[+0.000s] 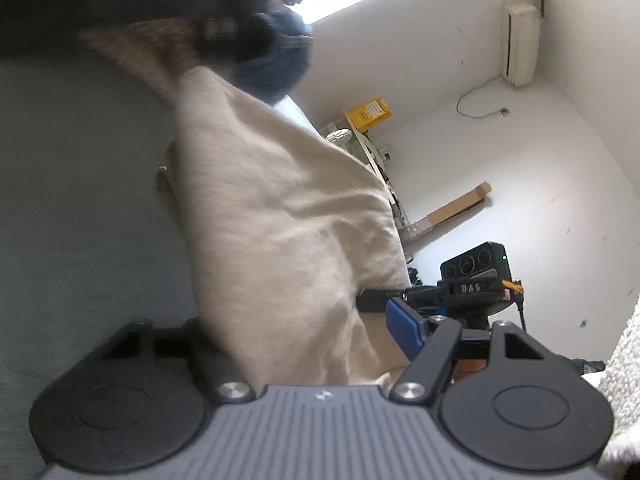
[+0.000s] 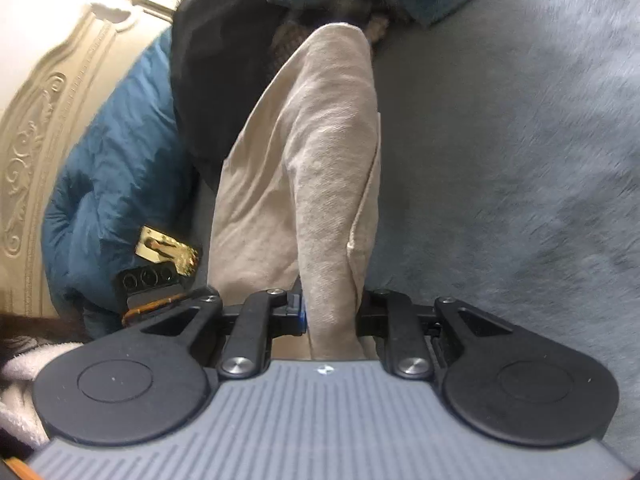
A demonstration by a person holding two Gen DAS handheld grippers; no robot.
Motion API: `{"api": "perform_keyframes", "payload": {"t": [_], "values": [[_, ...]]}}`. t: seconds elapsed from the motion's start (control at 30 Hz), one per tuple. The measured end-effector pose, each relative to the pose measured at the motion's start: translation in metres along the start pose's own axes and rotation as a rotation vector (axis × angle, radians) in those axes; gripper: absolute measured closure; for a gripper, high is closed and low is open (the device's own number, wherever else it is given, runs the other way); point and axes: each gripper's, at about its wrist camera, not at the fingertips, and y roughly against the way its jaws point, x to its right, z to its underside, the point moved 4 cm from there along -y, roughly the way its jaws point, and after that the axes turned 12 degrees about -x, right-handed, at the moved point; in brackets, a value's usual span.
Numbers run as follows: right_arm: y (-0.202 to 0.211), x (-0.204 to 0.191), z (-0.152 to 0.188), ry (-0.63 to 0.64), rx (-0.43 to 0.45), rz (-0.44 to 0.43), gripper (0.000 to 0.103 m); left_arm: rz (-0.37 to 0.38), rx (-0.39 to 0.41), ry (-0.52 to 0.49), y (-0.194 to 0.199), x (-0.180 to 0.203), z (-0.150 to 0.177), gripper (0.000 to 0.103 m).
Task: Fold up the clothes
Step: 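Lift the folded trousers with both tools and carry them across the bed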
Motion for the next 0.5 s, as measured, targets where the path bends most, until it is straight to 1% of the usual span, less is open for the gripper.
{"api": "perform_keyframes", "payload": {"t": [0.07,0.13,0.37,0.4,0.5], "values": [[0.018,0.009,0.005,0.008,0.044,-0.023,0.086,-0.021,-0.015,-0.019,-0.013,0.016,-0.008,0.032],[0.036,0.022,0.013,0.002,0.094,-0.054,0.086,-0.045,-0.049,-0.043,-0.034,0.035,-0.021,0.032],[0.116,0.083,0.049,-0.014,0.313,-0.169,0.086,-0.116,-0.217,-0.174,-0.132,0.113,-0.058,0.033],[0.130,0.094,0.054,-0.020,0.344,-0.186,0.086,-0.126,-0.242,-0.193,-0.146,0.124,-0.063,0.034],[0.168,0.120,0.065,-0.017,0.415,-0.207,0.086,-0.156,-0.314,-0.249,-0.188,0.158,-0.079,0.035]]}}
